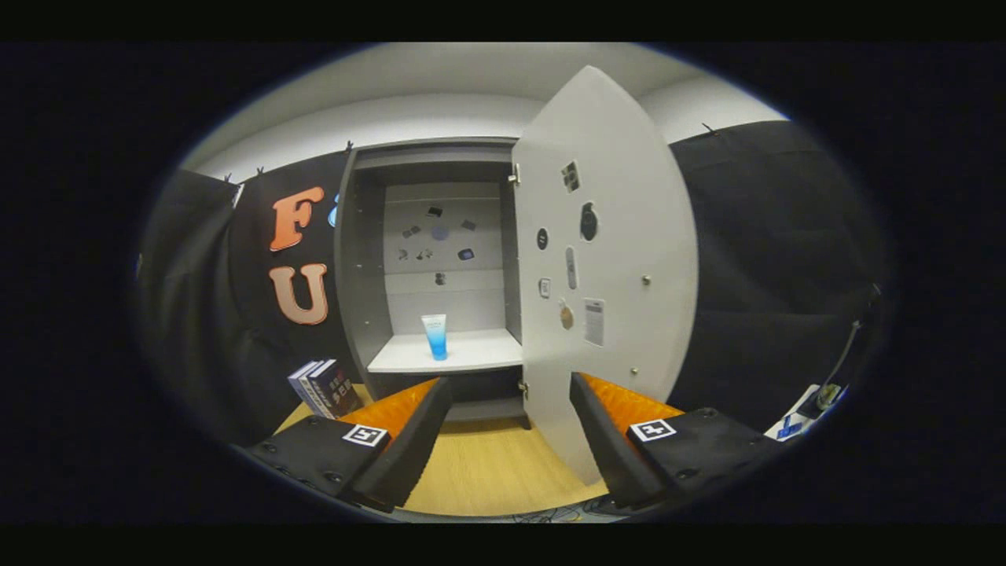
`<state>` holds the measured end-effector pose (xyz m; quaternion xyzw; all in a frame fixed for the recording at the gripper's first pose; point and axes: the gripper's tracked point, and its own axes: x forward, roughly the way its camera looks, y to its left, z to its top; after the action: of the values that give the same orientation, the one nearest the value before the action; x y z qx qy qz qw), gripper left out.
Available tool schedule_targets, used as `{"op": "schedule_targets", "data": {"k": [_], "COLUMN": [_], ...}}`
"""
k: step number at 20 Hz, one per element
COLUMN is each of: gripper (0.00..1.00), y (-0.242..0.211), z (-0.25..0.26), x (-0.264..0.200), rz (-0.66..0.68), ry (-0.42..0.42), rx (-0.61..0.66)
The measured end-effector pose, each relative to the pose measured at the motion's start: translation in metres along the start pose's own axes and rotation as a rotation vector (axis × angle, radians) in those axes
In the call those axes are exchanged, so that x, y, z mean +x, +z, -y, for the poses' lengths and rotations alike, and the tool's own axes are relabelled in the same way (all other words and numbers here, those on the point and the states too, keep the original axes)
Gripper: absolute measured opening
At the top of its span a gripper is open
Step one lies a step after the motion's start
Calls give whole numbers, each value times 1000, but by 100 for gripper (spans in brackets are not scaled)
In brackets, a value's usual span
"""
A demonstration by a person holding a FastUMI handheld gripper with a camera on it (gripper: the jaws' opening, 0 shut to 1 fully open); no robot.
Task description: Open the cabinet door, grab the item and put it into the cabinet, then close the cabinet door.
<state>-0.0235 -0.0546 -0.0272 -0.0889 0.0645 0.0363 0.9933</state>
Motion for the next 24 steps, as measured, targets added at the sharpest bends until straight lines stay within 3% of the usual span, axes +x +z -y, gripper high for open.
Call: {"op": "schedule_targets", "data": {"k": [7,13,17,24], "gripper": [97,97,98,98], "y": [-5,-21,-50,-62], "z": [101,187,200,170], "x": [-26,-3,28,45], "rz": [1,8,-36,-41], "ry": [-85,-219,-241,-151], "rx": [8,51,61,68]}}
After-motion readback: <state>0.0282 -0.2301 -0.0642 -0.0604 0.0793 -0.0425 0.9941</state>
